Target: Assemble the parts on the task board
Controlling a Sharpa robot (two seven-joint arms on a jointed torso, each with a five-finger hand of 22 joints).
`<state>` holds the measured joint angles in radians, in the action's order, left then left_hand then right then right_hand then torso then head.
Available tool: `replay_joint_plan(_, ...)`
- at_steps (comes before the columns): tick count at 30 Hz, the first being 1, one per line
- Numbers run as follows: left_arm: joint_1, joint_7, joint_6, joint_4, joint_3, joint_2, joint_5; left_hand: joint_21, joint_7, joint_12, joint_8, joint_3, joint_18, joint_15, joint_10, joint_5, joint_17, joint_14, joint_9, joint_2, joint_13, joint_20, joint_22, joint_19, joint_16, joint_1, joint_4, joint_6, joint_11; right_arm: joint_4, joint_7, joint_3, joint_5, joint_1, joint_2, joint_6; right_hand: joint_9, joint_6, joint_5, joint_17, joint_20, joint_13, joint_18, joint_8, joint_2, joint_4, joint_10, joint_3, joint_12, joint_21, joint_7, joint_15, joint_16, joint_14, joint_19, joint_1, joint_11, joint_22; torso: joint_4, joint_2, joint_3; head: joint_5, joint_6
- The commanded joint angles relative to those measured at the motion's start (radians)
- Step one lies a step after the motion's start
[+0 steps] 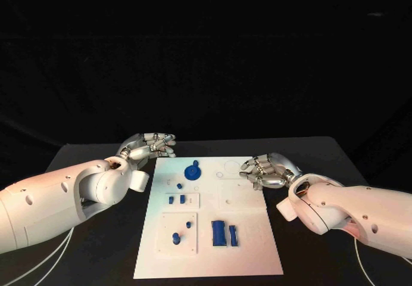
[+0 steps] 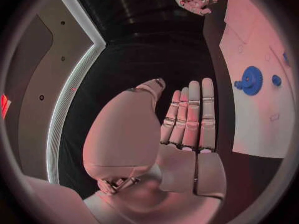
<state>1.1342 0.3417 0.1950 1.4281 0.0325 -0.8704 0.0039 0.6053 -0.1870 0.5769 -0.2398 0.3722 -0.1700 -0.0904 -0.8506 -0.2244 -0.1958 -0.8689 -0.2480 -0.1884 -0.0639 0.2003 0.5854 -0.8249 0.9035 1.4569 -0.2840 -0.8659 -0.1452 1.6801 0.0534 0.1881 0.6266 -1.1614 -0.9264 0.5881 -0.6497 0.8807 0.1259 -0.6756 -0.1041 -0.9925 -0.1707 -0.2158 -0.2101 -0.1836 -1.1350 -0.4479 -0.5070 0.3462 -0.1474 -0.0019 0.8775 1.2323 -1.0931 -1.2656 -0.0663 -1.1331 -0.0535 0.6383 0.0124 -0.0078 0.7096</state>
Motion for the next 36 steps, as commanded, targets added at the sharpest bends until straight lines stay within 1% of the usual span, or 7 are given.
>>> replay_joint_plan(1,-0.006,0.115,0.024,-0.029,-0.001,0.02,0.06,-0.112,0.0,-0.076,-0.013,0.027,-0.004,-0.011,-0.053,-0.001,0.031,0.002,-0.008,-0.005,0.003,0.018,-0.07,0.052,-0.135,-0.001,-0.002,-0.017,0.002,-0.131,0.257,-0.008,-0.265,-0.014,0.051,-0.031,0.024,-0.002,0.001,0.059,-0.017,0.116,-0.009,0.014,-0.006,0.008,0.031,-0.046,0.093,-0.073,-0.013,0.014,-0.117,-0.043,0.03,-0.019,-0.012,0.065,-0.0043,-0.015,0.0022,0.006,-0.055)
replay_joint_plan(15,-0.021,0.202,0.089,-0.157,-0.002,0.101,0.123,-0.475,0.025,-0.452,0.033,0.043,0.006,-0.063,-0.127,0.002,0.107,0.072,0.023,-0.007,0.002,0.089,-0.352,0.091,-0.596,-0.003,0.014,0.009,-0.026,-0.494,0.436,-0.031,-0.437,-0.026,0.233,-0.16,0.182,0.019,-0.002,0.331,-0.149,0.762,-0.013,0.12,-0.003,0.076,0.081,-0.1,0.441,-0.285,-0.067,0.138,-0.637,-0.27,0.261,-0.001,-0.099,0.504,-0.0009,-0.035,-0.0062,0.031,-0.152)
replay_joint_plan(16,-0.021,0.146,0.057,-0.151,-0.001,0.095,0.086,-0.605,0.187,-0.577,0.24,-0.372,0.17,0.09,0.851,0.224,0.196,0.869,0.248,0.188,0.064,-0.2,-0.585,0.825,-0.903,-0.444,0.284,0.866,0.145,-0.488,0.357,-0.03,-0.371,-0.026,0.225,-0.089,0.65,-0.881,-0.126,0.676,0.104,0.992,0.171,0.216,0.21,0.184,0.397,0.448,0.507,-0.346,0.147,0.002,-0.878,-1.232,1.093,0.379,0.066,1.133,-0.0021,-0.033,-0.0035,0.027,-0.137)
replay_joint_plan(22,-0.027,0.149,0.105,-0.124,-0.004,0.095,0.077,-0.605,0.187,-0.577,0.24,-0.372,0.17,0.09,0.851,0.224,0.196,0.869,0.248,0.188,0.064,-0.2,-0.585,0.825,-0.903,-0.644,0.284,0.866,0.145,-0.439,0.371,-0.05,-0.404,-0.008,0.215,-0.054,0.65,-0.881,-0.126,0.676,0.104,0.992,0.171,0.216,0.21,0.184,1.135,0.448,0.507,-0.346,0.147,0.002,-0.878,-1.232,1.093,0.557,0.066,1.133,0.0198,-0.057,-0.007,0.019,-0.126)
replay_joint_plan(23,-0.029,0.15,0.121,-0.114,-0.005,0.095,0.075,-0.605,0.187,-0.577,0.24,-0.372,0.17,0.09,0.851,0.224,0.196,0.869,0.248,0.188,0.064,-0.2,-0.585,0.825,-0.903,-0.678,0.284,0.866,0.145,-0.423,0.375,-0.057,-0.415,-0.003,0.211,-0.043,0.65,-0.881,-0.126,0.676,0.104,0.992,0.171,0.216,0.21,0.184,1.135,0.448,0.507,-0.346,0.147,0.002,-0.878,-1.232,1.093,1.266,0.066,1.133,0.0272,-0.065,-0.0082,0.017,-0.123)
replay_joint_plan(27,-0.037,0.154,0.19,-0.076,-0.009,0.094,0.063,-0.605,0.187,-0.577,0.24,-0.372,0.17,0.09,0.851,0.224,0.196,0.869,0.248,0.188,0.064,-0.2,-0.585,0.825,-0.903,-1.457,0.284,0.866,0.145,-0.355,0.395,-0.085,-0.461,0.022,0.197,0.006,0.65,-0.881,-0.126,0.676,0.104,0.992,0.171,0.216,0.21,0.184,1.135,0.448,0.507,-0.346,0.147,0.002,-0.878,-1.232,1.093,1.266,0.066,1.133,0.0458,-0.086,-0.0111,0.01,-0.113)
replay_joint_plan(36,-0.069,0.171,0.452,0.072,-0.025,0.092,0.017,-0.605,0.187,-0.577,0.24,-0.372,0.17,0.09,0.851,0.224,0.196,0.869,0.248,0.188,0.064,-0.2,-0.585,0.825,-0.903,-1.457,0.284,0.866,0.145,-0.151,0.455,-0.171,-0.599,0.097,0.155,0.153,0.65,-0.881,-0.126,0.676,0.104,0.992,0.171,0.216,0.21,0.184,1.135,0.448,0.507,-0.346,0.147,0.002,-0.878,-1.232,1.093,1.266,0.066,1.133,0.0535,-0.094,-0.0124,0.008,-0.11)
